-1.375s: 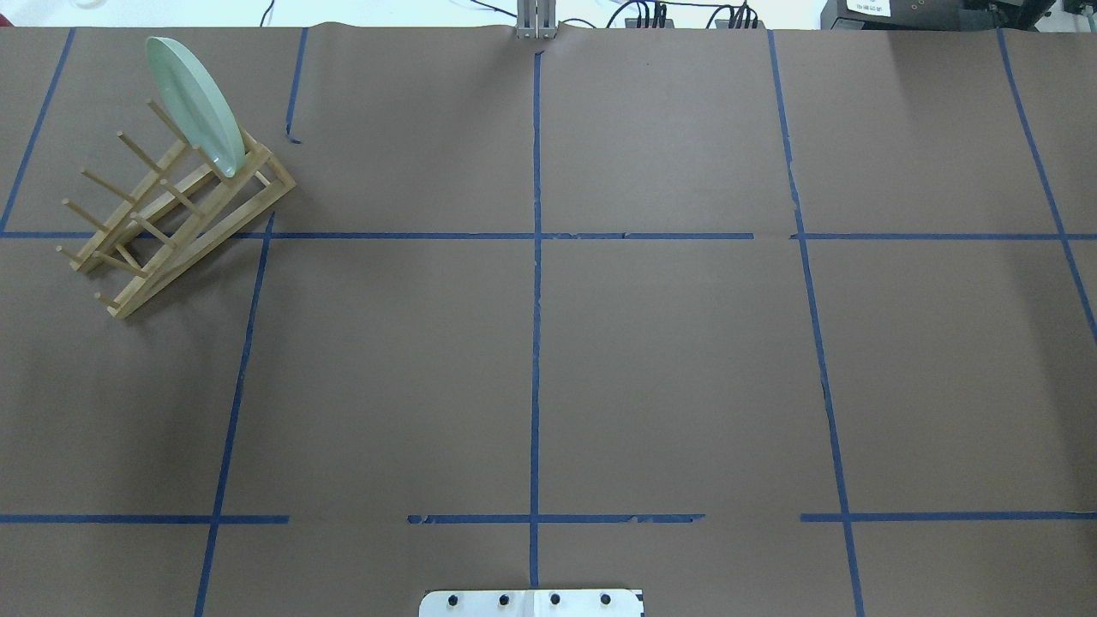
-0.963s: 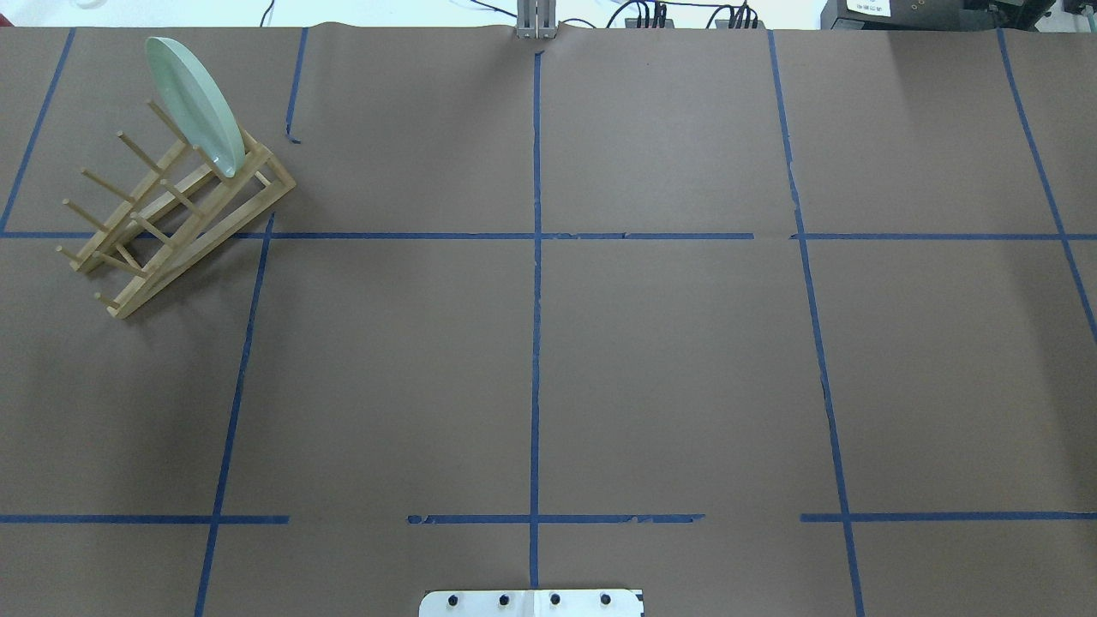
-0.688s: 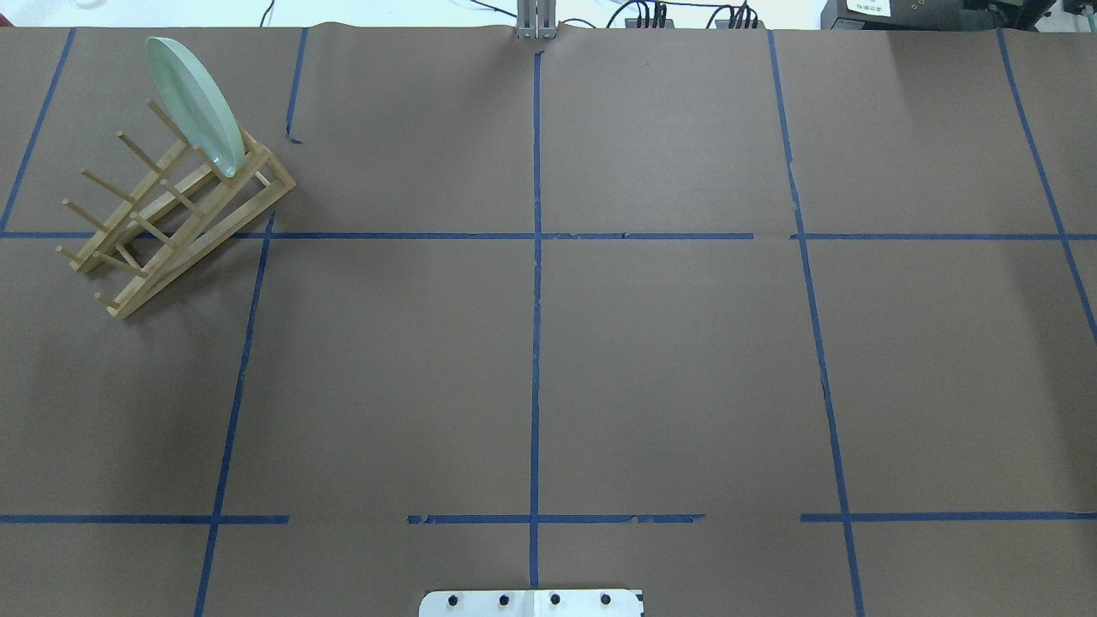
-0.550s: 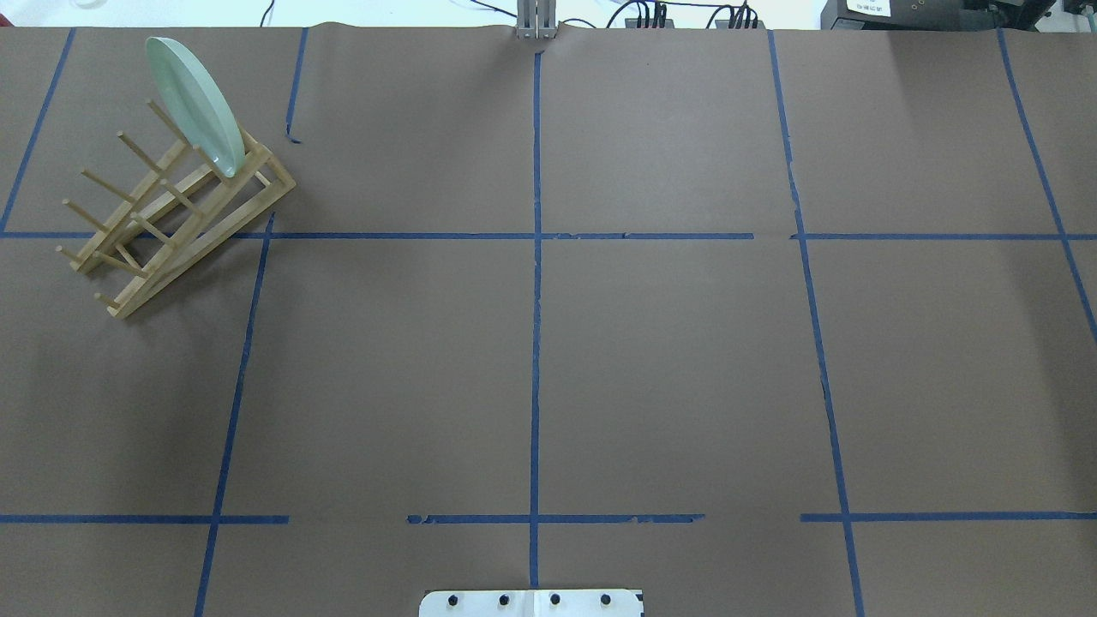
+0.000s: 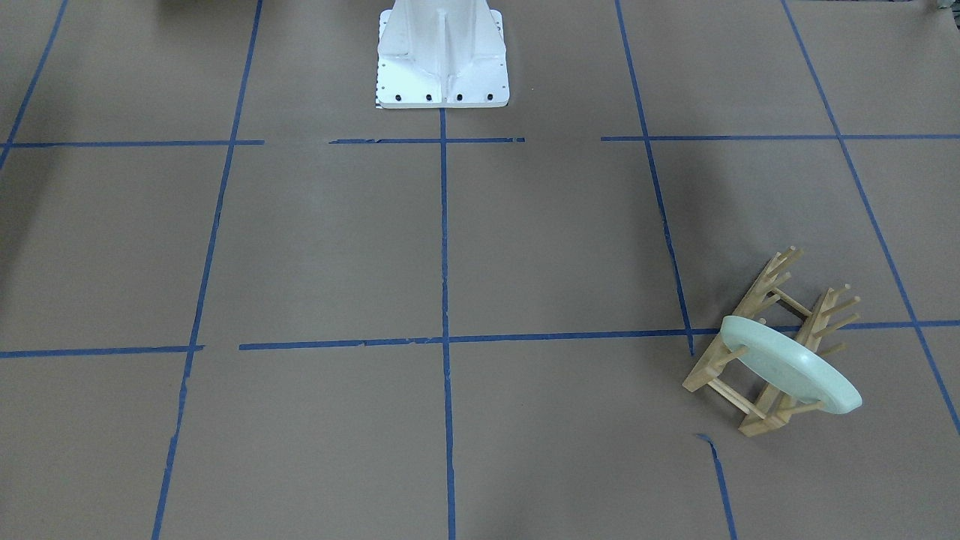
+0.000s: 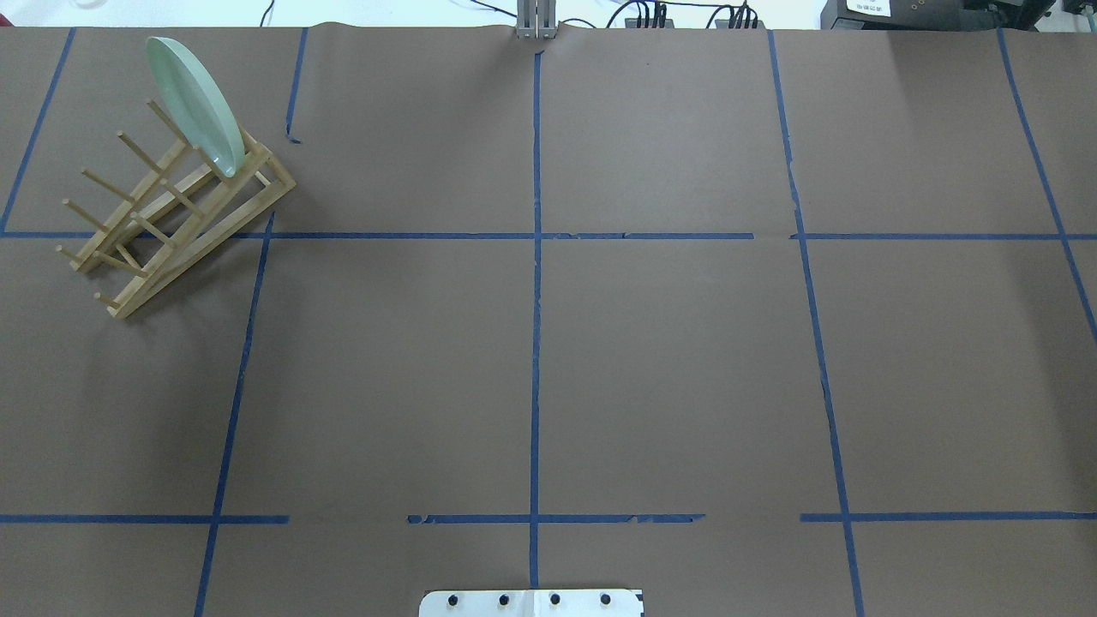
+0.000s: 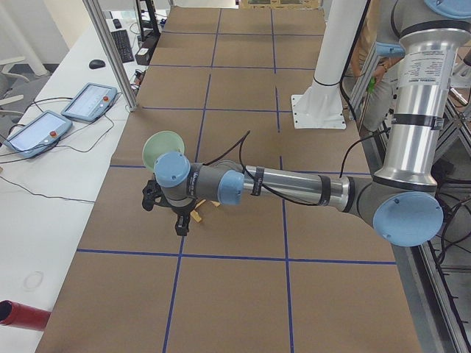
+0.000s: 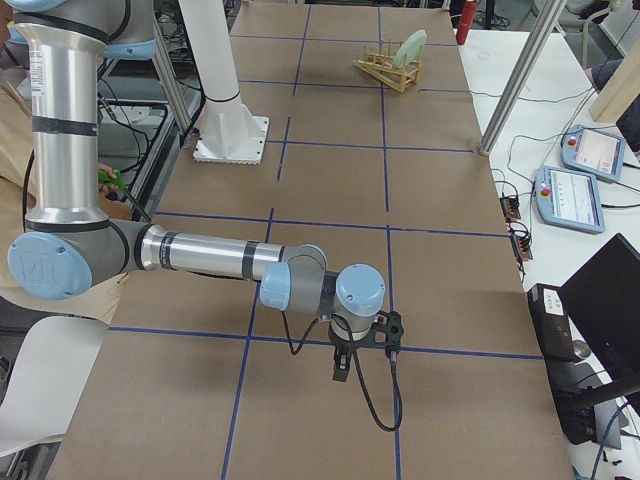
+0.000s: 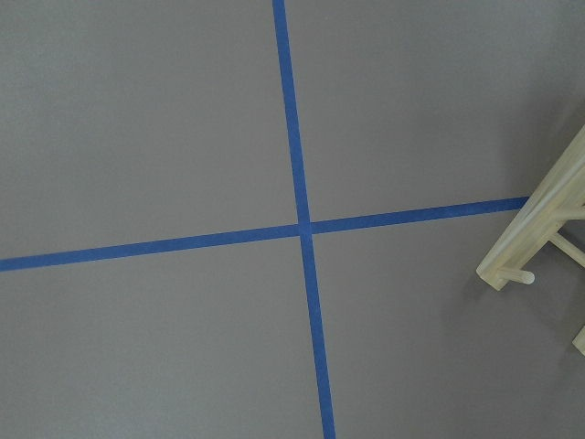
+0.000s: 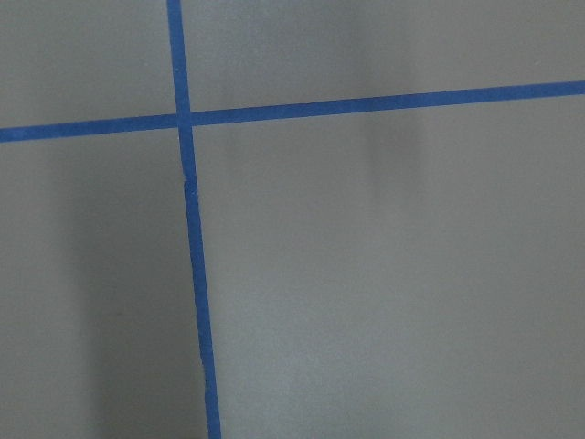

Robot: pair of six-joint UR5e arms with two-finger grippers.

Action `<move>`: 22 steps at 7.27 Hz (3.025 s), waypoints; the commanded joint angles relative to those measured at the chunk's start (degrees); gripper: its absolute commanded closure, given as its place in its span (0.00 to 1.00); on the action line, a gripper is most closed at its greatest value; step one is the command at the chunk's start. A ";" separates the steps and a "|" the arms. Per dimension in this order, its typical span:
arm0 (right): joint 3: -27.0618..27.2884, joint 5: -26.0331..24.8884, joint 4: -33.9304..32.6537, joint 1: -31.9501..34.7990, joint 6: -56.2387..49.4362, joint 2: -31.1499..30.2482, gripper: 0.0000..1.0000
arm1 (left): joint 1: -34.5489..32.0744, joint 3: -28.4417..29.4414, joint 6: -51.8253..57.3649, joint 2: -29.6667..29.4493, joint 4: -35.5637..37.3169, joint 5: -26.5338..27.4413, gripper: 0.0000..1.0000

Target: Place plate on table

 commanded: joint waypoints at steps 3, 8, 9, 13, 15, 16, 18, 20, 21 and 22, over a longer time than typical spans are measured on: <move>0.00 0.00 0.00 0.00 0.00 0.00 0.00 | 5.60 -1.09 -57.95 -6.68 -29.55 -2.64 0.00; 0.00 0.00 0.00 0.00 0.00 0.00 0.00 | 14.32 3.99 -90.66 -14.51 -41.75 13.77 0.00; 0.00 0.00 0.00 0.00 0.00 0.00 0.00 | 20.52 6.63 -96.65 -16.79 -43.87 20.93 0.00; 0.00 0.00 0.00 0.00 0.00 0.00 0.00 | 23.48 7.98 -94.01 -17.70 -43.28 25.75 0.11; 0.00 0.00 0.00 0.00 0.00 0.00 0.00 | 22.95 9.03 -88.21 -17.61 -42.84 25.84 0.13; 0.00 0.00 0.00 0.00 0.00 0.00 0.00 | 22.95 9.47 -88.19 -17.87 -42.84 25.84 0.22; 0.00 0.00 0.00 0.00 0.00 0.00 0.00 | 21.90 9.47 -88.10 -17.87 -42.84 25.75 0.49; 0.00 0.00 0.00 0.00 0.00 0.00 0.00 | 21.37 9.38 -88.10 -17.87 -42.84 25.57 0.80; 0.00 0.00 0.00 0.00 0.00 0.00 0.00 | 21.37 9.12 -88.10 -17.87 -42.92 25.49 1.00; 0.00 0.00 0.00 0.00 0.00 0.00 0.00 | 21.37 9.03 -88.19 -17.96 -42.92 25.49 1.00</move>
